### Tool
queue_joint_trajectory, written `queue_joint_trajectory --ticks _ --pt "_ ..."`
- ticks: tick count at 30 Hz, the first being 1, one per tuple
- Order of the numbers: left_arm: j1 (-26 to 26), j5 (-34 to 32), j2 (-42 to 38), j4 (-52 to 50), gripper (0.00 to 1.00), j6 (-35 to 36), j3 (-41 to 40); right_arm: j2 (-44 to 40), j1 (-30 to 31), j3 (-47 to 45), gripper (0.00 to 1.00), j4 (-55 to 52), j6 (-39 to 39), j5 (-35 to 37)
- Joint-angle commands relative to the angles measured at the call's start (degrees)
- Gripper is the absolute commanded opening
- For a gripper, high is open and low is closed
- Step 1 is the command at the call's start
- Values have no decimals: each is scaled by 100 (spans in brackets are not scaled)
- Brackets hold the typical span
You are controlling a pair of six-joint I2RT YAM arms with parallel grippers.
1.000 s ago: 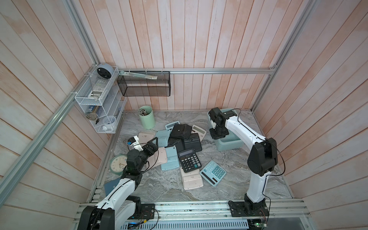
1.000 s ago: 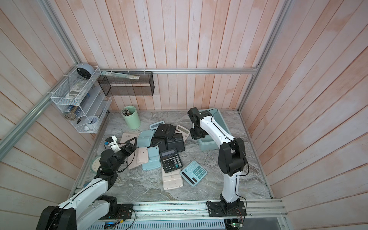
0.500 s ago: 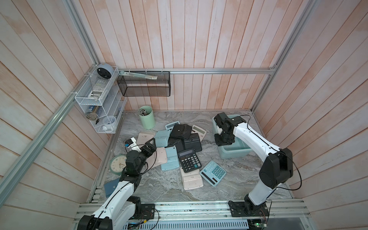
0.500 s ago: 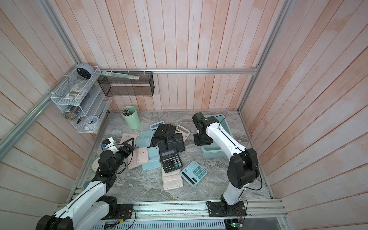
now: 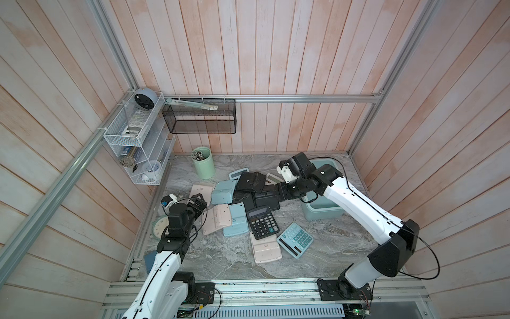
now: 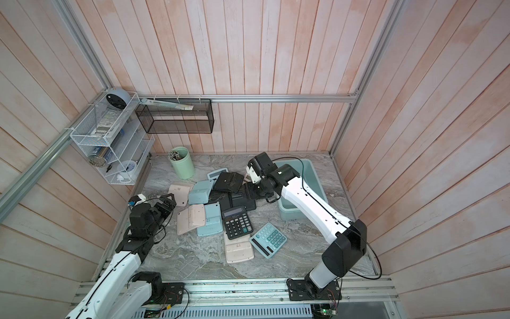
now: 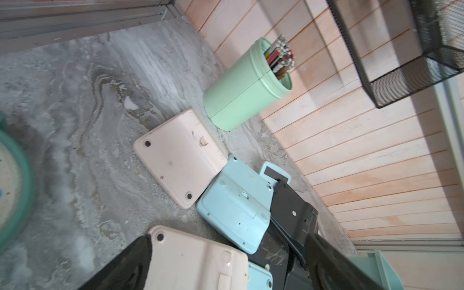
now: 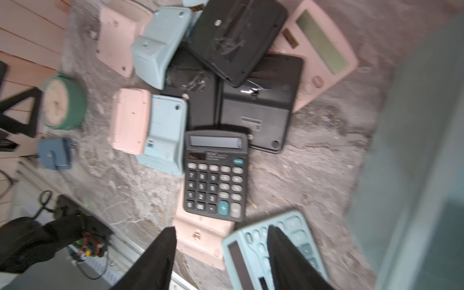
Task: Put the calculator in the storage box
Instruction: Move the storage box to the center of the board, then pick up the calculator at the center of the board.
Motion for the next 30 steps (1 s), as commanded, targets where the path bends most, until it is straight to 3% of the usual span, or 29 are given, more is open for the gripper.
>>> queue_joint_trajectory --ticks 1,16,30 --pt "218 379 94 -729 100 -24 69 352 193 -172 65 1118 425 -1083" --pt "376 808 1184 -649 100 295 264 2064 722 219 68 2584 1399 -1761" --pt "376 1385 1868 -61 100 357 116 2551 776 161 69 3226 1795 -2082"
